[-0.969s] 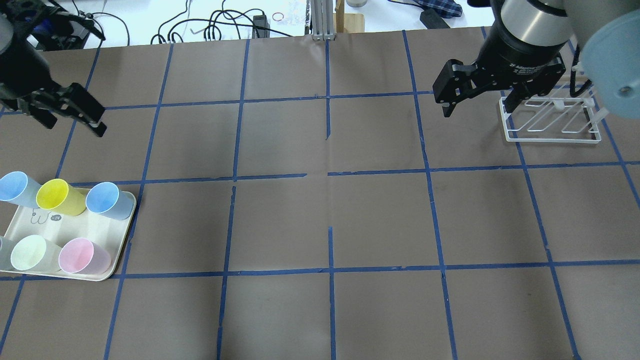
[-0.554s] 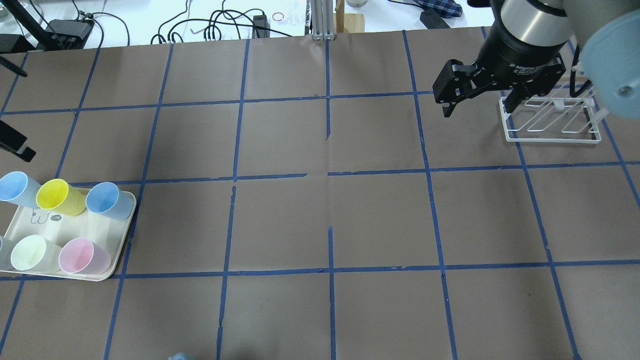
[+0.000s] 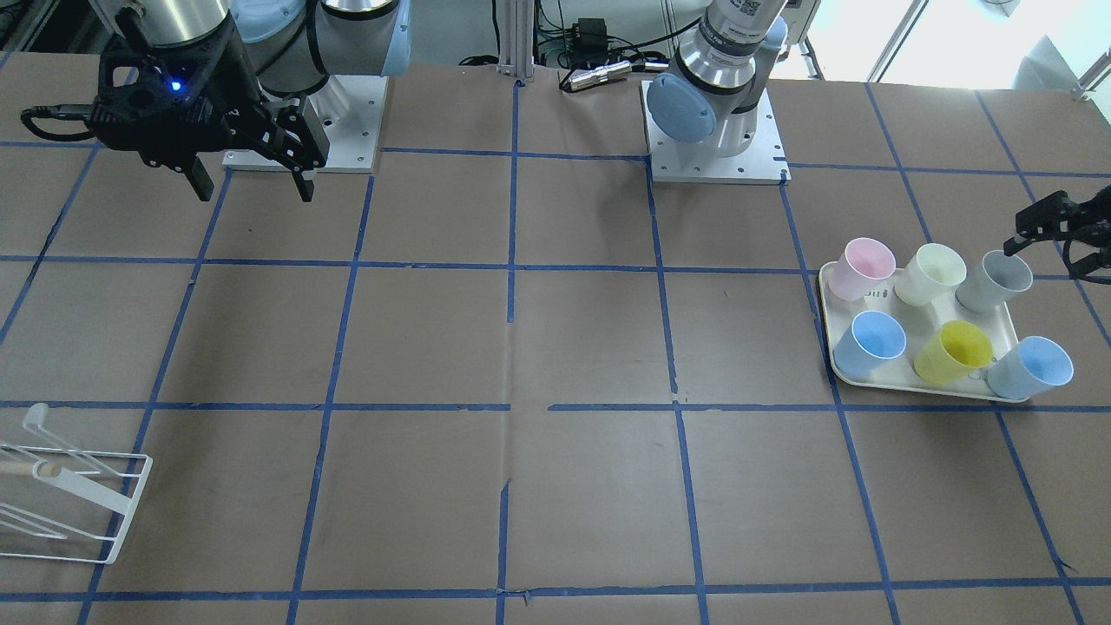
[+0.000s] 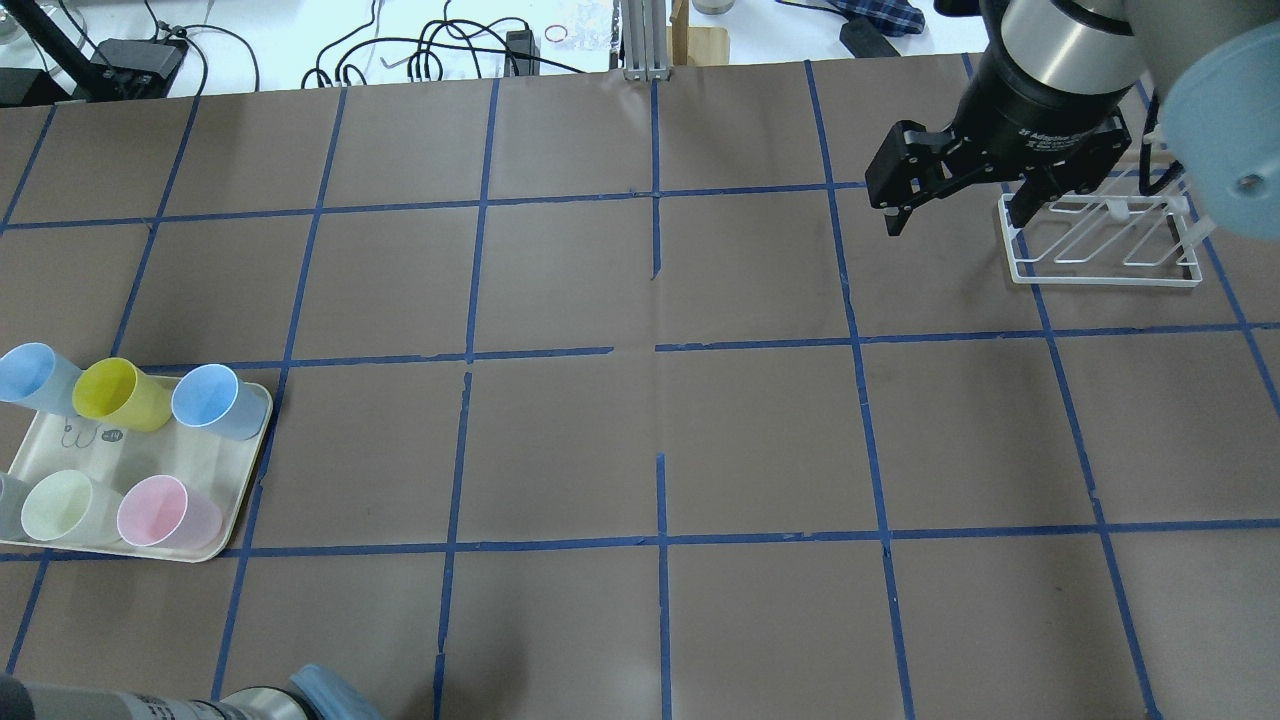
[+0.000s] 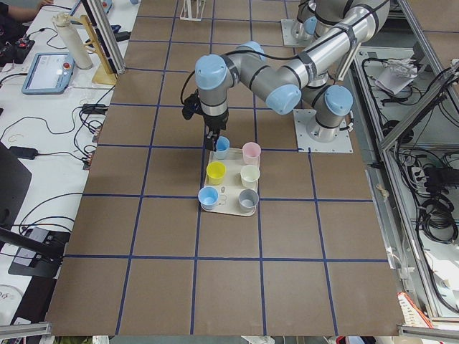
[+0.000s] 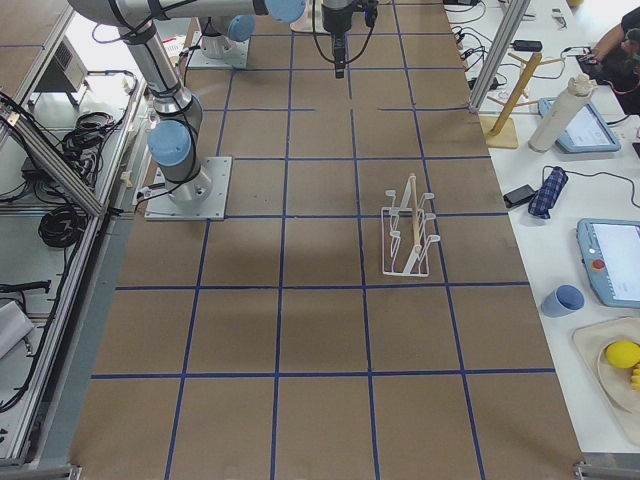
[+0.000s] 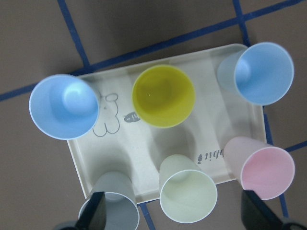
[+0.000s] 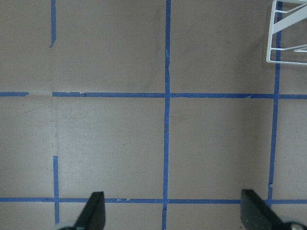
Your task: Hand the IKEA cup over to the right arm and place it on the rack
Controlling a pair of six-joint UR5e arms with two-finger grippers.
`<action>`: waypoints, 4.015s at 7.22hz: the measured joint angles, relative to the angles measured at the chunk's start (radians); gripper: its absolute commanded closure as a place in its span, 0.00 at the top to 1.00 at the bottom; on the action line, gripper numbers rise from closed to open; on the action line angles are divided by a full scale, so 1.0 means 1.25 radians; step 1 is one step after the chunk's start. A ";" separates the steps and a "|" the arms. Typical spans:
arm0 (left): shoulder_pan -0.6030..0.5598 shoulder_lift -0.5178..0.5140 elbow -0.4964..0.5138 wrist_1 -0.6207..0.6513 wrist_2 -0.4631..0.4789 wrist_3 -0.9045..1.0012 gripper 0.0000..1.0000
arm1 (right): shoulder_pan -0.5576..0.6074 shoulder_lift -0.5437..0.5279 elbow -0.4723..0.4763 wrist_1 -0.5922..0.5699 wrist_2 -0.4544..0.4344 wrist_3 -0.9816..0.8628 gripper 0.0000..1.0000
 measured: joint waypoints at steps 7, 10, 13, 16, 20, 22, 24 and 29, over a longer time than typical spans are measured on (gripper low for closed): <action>0.130 -0.128 -0.055 0.242 0.022 0.141 1.00 | 0.000 0.000 0.003 0.000 -0.001 0.000 1.00; 0.127 -0.133 -0.068 0.237 0.022 0.075 0.83 | 0.000 0.000 0.004 0.000 -0.001 0.000 1.00; 0.126 -0.127 -0.084 0.238 0.022 0.037 0.07 | 0.000 0.000 0.004 0.000 0.000 0.000 1.00; 0.124 -0.108 -0.087 0.210 0.021 0.037 0.00 | 0.000 0.000 0.004 -0.001 0.000 0.000 1.00; 0.125 -0.096 -0.057 0.168 0.001 0.062 0.00 | -0.008 0.003 -0.002 -0.002 0.010 -0.002 1.00; 0.124 -0.081 0.045 0.028 -0.004 0.080 0.00 | -0.031 0.004 -0.006 -0.003 0.044 -0.003 1.00; 0.101 -0.072 0.201 -0.200 -0.005 0.106 0.00 | -0.077 0.002 -0.012 0.000 0.114 -0.002 1.00; -0.190 -0.055 0.352 -0.690 -0.193 0.097 0.00 | -0.230 -0.002 -0.012 0.115 0.397 -0.027 1.00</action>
